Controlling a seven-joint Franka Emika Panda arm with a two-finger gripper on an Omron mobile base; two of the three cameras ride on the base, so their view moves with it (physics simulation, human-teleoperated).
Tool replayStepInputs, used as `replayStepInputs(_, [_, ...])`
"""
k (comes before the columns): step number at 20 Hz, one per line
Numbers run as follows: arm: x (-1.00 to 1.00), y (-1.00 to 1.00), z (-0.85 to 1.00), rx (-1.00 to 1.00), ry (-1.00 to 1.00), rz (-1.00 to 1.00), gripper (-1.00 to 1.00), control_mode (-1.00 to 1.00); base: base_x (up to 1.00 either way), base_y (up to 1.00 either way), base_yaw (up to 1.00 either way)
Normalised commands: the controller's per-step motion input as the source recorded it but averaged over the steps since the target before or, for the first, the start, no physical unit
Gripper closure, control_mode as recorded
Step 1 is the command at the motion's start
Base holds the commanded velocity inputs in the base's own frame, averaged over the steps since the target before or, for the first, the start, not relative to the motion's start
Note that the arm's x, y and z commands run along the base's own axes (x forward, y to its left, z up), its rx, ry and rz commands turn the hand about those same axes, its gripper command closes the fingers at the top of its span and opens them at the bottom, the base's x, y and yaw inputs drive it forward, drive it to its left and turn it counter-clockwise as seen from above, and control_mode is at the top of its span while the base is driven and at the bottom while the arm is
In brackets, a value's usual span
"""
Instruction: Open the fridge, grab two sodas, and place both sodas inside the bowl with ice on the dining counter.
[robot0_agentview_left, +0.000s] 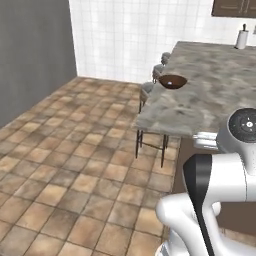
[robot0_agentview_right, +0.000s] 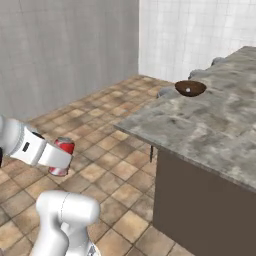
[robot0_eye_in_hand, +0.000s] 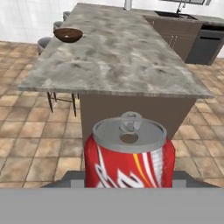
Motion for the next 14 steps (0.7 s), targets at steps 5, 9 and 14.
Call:
replayStepInputs(5, [0.00,0.00,0.00,0.00,0.00,0.00,1.00,1.00,0.48,0.92,-0.41])
replayStepInputs(9, [0.00,0.00,0.00,0.00,0.00,0.00,1.00,1.00,0.44,0.93,-0.41])
replayStepInputs(14, [0.00,0.00,0.00,0.00,0.00,0.00,1.00,1.00,0.45,0.94,-0.40])
